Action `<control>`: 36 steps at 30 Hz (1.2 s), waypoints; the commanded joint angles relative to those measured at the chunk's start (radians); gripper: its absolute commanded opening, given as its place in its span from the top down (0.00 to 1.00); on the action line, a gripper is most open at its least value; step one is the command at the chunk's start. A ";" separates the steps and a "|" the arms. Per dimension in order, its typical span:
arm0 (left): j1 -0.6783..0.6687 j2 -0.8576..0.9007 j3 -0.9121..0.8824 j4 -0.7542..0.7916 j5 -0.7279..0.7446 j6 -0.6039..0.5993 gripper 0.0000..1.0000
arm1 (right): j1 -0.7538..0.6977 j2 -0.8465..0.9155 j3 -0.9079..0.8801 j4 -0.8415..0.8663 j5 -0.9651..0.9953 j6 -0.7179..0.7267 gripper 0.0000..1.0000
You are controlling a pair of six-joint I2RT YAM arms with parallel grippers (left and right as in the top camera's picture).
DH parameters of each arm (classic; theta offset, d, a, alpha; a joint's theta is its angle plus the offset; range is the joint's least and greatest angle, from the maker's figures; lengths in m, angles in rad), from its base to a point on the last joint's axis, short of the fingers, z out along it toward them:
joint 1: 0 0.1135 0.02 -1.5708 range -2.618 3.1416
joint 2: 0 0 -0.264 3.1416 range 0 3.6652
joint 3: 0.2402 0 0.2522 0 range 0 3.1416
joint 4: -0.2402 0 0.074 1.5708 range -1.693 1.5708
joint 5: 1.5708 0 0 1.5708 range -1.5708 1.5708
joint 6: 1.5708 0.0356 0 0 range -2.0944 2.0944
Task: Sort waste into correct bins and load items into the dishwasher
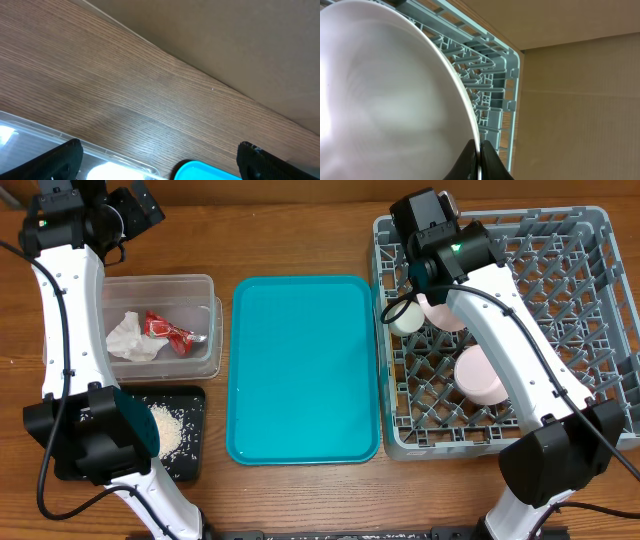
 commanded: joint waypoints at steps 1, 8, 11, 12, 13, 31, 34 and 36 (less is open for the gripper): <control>-0.001 0.013 0.026 0.000 0.010 -0.017 0.00 | 0.005 -0.005 0.003 0.003 -0.021 0.027 0.96; -0.001 0.013 0.026 0.000 0.010 -0.017 0.00 | 0.003 -0.005 0.003 0.004 -0.021 0.026 0.91; -0.002 0.013 0.026 0.000 0.010 -0.017 0.00 | -0.001 -0.005 0.003 0.004 -0.021 0.027 0.91; -0.002 0.013 0.026 0.000 0.010 -0.017 0.00 | -0.002 -0.005 0.003 0.004 -0.020 0.026 0.91; -0.001 0.013 0.026 0.000 0.011 -0.017 0.00 | -0.002 -0.005 0.003 0.004 -0.020 0.026 0.90; 0.000 0.013 0.026 0.000 0.010 -0.017 0.00 | -0.164 -0.005 0.003 -0.042 -0.357 0.348 0.51; 0.000 0.013 0.026 0.000 0.010 -0.017 0.00 | -0.301 -0.005 0.003 -0.059 -0.668 0.435 0.50; -0.001 0.013 0.026 0.000 0.010 -0.017 0.00 | -0.390 -0.005 0.003 -0.056 -0.863 0.437 0.48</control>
